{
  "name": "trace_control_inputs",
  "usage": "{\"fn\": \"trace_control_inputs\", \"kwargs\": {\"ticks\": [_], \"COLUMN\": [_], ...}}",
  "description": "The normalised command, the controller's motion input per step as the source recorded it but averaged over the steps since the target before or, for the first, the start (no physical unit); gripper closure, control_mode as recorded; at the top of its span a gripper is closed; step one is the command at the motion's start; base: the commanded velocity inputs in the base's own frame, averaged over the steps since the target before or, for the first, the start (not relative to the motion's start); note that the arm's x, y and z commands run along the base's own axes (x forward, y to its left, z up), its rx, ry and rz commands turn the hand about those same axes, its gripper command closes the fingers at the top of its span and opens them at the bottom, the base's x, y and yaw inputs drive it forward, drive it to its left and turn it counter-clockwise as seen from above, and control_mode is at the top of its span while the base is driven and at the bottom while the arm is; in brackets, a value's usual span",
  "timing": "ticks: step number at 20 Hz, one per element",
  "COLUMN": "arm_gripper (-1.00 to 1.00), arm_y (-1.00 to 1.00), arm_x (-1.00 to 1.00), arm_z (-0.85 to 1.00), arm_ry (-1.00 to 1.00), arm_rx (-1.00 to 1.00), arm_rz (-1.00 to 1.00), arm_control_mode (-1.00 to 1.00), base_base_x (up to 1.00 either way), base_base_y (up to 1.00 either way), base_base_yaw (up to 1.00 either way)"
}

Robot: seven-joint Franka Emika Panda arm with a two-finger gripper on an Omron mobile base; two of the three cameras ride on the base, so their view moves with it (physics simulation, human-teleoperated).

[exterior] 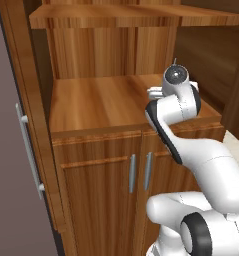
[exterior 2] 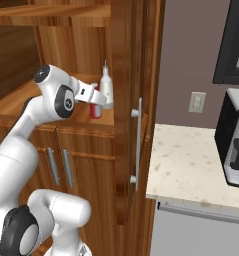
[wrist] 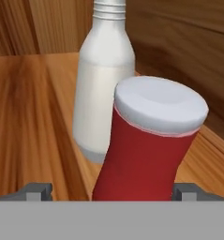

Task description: Take 2 condiments from the cabinet and move them on the counter near the stove.Make sure the condiments are lined up with each other, next to each other.

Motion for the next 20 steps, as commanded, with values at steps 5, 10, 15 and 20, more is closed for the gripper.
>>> {"fn": "trace_control_inputs", "kwargs": {"ticks": [5,10,15,20], "arm_gripper": [-1.0,-1.0,1.0,1.0], "arm_y": [0.0,0.0,0.0,-0.01], "arm_x": [0.05,0.01,0.0,0.0], "arm_z": [-0.08,-0.02,-0.01,-0.01], "arm_ry": [0.0,0.0,0.0,0.0], "arm_rx": [0.0,0.0,0.0,0.0], "arm_rz": [0.0,0.0,0.0,0.0], "arm_control_mode": [-1.0,-1.0,-1.0,-1.0], "base_base_x": [0.0,0.0,0.0,0.0], "base_base_y": [0.0,0.0,0.0,0.0], "base_base_yaw": [0.0,0.0,0.0,0.0]}}
